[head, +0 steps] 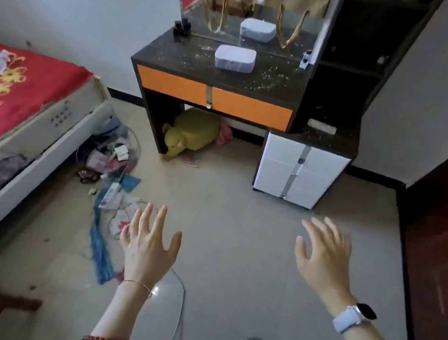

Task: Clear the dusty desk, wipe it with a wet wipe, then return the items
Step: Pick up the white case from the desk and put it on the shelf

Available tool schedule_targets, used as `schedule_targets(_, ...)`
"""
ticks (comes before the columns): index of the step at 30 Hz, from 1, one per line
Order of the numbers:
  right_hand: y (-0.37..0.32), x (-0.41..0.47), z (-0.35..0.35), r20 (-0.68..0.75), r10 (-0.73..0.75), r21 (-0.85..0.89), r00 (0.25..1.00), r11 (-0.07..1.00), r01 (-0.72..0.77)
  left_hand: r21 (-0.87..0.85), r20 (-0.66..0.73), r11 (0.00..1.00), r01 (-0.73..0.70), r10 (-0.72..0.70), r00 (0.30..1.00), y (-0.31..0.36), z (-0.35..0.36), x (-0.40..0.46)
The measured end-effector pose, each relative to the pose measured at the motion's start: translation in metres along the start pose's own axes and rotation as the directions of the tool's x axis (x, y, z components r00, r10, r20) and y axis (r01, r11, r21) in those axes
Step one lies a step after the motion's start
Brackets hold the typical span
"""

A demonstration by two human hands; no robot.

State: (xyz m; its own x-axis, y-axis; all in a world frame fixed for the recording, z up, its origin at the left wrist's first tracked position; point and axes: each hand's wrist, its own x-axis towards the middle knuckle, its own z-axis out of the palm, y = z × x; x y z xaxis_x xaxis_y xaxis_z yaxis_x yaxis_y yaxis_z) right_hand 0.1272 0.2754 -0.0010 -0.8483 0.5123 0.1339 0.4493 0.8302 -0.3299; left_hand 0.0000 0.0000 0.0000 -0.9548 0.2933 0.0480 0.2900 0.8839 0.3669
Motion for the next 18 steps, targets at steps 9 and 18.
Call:
schedule_targets(9,0.026,0.049,0.062,0.242,0.104,-0.028,0.965,0.995,-0.1,0.034,0.281,0.997,0.074,-0.081,0.956,0.01,0.068,0.072)
schedule_targets(18,0.029,0.244,0.087,0.307,0.015,0.148,0.952,0.987,-0.064,0.055,0.353,0.996,-0.065,0.042,0.935,0.109,0.106,0.264)
